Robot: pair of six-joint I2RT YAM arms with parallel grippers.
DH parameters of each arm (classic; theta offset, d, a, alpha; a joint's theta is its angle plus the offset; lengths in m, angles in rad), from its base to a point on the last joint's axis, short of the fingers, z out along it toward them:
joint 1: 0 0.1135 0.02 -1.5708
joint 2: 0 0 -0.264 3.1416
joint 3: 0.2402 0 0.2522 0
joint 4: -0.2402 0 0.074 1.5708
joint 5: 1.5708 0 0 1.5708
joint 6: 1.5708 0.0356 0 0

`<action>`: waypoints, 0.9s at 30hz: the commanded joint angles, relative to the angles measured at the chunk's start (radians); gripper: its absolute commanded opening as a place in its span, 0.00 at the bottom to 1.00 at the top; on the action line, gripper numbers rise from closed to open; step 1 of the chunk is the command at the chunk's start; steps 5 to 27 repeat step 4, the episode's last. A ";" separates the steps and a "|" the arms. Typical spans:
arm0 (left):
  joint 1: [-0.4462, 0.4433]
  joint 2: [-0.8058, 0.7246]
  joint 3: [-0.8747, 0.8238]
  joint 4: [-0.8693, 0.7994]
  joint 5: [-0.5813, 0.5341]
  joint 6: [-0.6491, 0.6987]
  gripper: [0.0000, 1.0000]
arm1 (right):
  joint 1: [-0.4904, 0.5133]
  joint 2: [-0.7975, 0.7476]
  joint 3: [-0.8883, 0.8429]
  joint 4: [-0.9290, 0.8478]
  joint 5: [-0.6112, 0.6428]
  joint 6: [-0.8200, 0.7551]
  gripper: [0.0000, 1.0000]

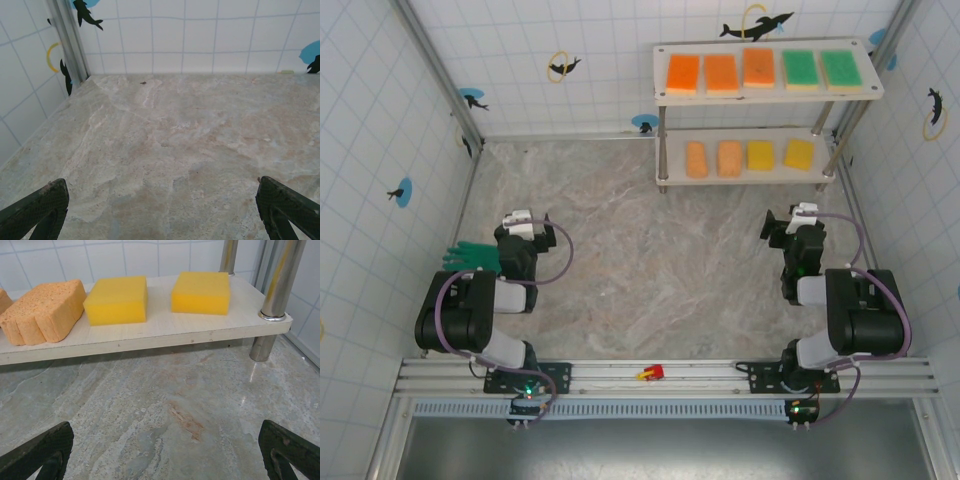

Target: Place and organize the cleaning sponges onto the shelf

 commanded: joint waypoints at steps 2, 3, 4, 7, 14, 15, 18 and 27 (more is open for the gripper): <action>0.005 0.000 0.005 0.034 -0.003 -0.015 0.98 | 0.007 -0.005 0.008 0.033 0.021 0.002 0.97; 0.005 -0.001 0.005 0.035 -0.003 -0.015 0.98 | 0.007 -0.005 0.008 0.033 0.021 0.001 0.97; 0.005 0.000 0.005 0.034 -0.003 -0.016 0.98 | 0.007 -0.005 0.008 0.034 0.021 0.001 0.97; 0.005 0.000 0.005 0.034 -0.003 -0.016 0.98 | 0.007 -0.005 0.008 0.034 0.021 0.001 0.97; 0.005 0.000 0.005 0.034 -0.003 -0.016 0.98 | 0.007 -0.005 0.008 0.034 0.021 0.001 0.97; 0.005 0.000 0.005 0.034 -0.003 -0.016 0.98 | 0.007 -0.005 0.008 0.034 0.021 0.001 0.97; 0.005 0.000 0.005 0.034 -0.003 -0.016 0.98 | 0.007 -0.005 0.008 0.034 0.021 0.001 0.97; 0.005 0.000 0.005 0.034 -0.003 -0.016 0.98 | 0.007 -0.005 0.008 0.034 0.021 0.001 0.97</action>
